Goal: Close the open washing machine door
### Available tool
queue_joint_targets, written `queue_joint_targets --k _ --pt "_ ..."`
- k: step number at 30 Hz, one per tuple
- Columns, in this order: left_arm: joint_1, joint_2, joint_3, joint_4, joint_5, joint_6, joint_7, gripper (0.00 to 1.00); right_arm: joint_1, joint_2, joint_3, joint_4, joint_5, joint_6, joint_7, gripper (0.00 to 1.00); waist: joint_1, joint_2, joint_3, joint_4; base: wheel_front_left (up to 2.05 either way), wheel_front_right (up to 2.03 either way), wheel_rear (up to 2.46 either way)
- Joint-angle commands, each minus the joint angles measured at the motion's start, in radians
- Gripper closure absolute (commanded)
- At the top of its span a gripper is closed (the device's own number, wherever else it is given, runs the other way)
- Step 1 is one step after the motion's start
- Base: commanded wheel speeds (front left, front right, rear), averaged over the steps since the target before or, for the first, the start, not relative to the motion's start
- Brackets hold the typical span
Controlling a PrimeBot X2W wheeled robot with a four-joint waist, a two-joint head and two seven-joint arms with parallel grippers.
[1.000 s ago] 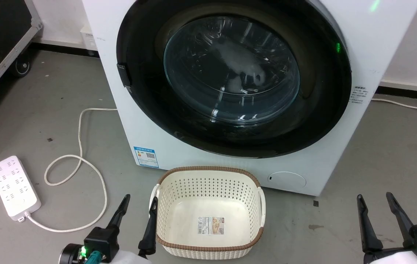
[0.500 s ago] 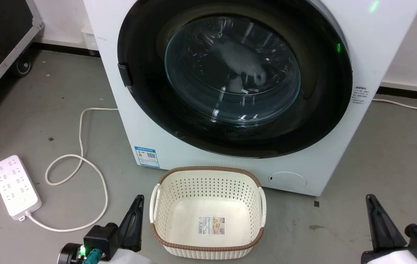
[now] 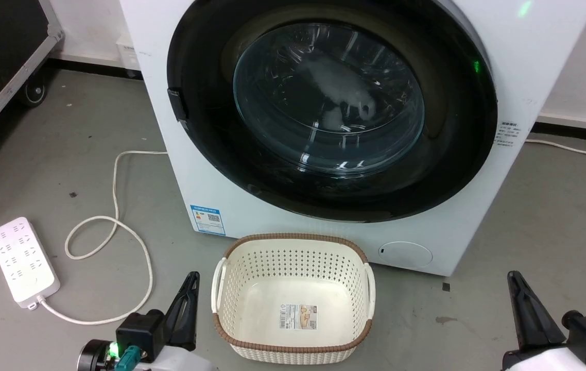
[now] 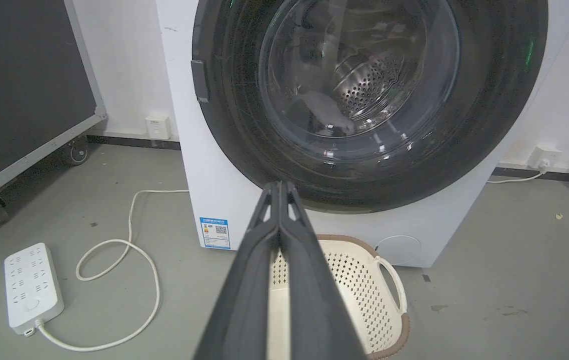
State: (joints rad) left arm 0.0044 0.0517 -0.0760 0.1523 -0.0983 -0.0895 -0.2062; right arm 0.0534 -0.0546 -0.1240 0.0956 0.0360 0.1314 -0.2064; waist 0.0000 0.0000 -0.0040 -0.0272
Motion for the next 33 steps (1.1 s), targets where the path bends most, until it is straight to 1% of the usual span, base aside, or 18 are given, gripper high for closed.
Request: queue_joint_targets --k 1,33 --pt "-0.001 0.000 0.005 -0.009 0.009 0.007 0.007 1.00 -0.008 0.001 0.005 -0.008 -0.005 0.000 0.007 1.00 0.0000 0.0000 0.000 0.001 0.00 0.00 0.00" --pt "-0.002 0.000 0.029 -0.056 0.038 0.034 0.072 1.00 -0.023 0.002 0.044 -0.037 -0.015 0.000 0.073 1.00 0.0000 0.0000 0.001 0.009 0.00 0.00 0.00"
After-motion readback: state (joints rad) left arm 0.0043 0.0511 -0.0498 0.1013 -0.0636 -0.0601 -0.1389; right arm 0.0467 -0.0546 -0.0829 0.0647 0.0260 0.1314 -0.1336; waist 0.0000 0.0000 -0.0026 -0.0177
